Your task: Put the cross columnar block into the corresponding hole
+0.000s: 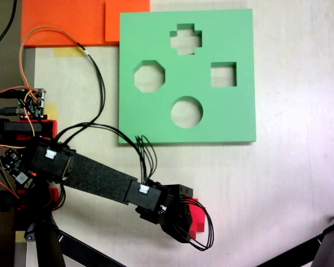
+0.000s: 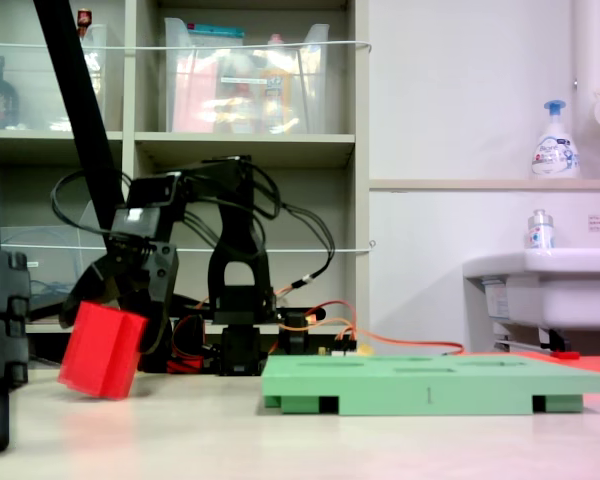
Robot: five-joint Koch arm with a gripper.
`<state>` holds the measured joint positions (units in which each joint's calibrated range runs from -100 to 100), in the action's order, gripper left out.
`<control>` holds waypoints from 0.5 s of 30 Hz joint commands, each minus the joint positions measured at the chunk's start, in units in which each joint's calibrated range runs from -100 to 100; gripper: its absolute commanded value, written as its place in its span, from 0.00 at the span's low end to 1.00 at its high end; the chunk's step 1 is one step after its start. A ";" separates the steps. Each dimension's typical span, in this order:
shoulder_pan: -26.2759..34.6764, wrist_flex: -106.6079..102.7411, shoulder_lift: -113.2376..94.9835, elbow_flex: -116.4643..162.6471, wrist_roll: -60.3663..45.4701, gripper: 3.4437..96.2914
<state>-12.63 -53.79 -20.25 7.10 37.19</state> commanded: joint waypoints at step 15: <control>-0.93 -11.06 -7.41 -3.42 0.24 0.38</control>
<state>-12.92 -62.41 -25.03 6.52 37.44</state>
